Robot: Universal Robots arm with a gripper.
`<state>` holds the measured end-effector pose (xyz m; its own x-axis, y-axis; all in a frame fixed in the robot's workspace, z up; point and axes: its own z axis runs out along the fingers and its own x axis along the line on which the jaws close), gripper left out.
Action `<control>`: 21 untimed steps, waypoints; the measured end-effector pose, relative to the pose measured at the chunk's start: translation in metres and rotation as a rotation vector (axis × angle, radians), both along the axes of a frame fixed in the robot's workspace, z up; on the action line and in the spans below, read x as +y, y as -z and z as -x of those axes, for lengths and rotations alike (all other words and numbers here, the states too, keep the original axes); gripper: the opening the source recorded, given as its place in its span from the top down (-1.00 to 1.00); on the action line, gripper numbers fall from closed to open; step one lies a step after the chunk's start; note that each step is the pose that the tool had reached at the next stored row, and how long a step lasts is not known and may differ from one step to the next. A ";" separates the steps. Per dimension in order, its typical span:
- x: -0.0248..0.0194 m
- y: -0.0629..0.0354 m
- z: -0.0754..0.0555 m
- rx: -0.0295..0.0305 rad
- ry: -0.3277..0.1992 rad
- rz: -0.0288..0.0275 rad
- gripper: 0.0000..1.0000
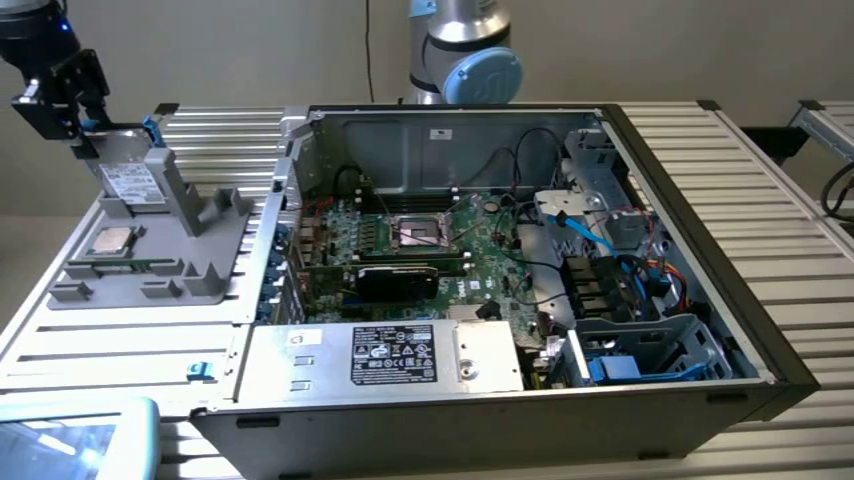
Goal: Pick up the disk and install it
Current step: 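Pick up the disk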
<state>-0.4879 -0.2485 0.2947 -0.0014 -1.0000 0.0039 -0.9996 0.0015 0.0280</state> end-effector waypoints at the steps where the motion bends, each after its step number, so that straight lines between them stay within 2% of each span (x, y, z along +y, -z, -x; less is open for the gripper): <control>1: 0.0000 0.0003 0.001 -0.0002 -0.001 -0.0001 -0.25; 10: 0.0000 0.0058 0.002 -0.0003 -0.013 -0.0001 -0.25; 14: 0.0001 0.0092 0.002 -0.0006 -0.013 -0.0043 -0.25; 21: 0.0016 0.0115 0.002 -0.0003 -0.013 -0.0047 -0.25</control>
<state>-0.4896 -0.2469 0.2832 0.0116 -0.9999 -0.0009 -0.9996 -0.0116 0.0276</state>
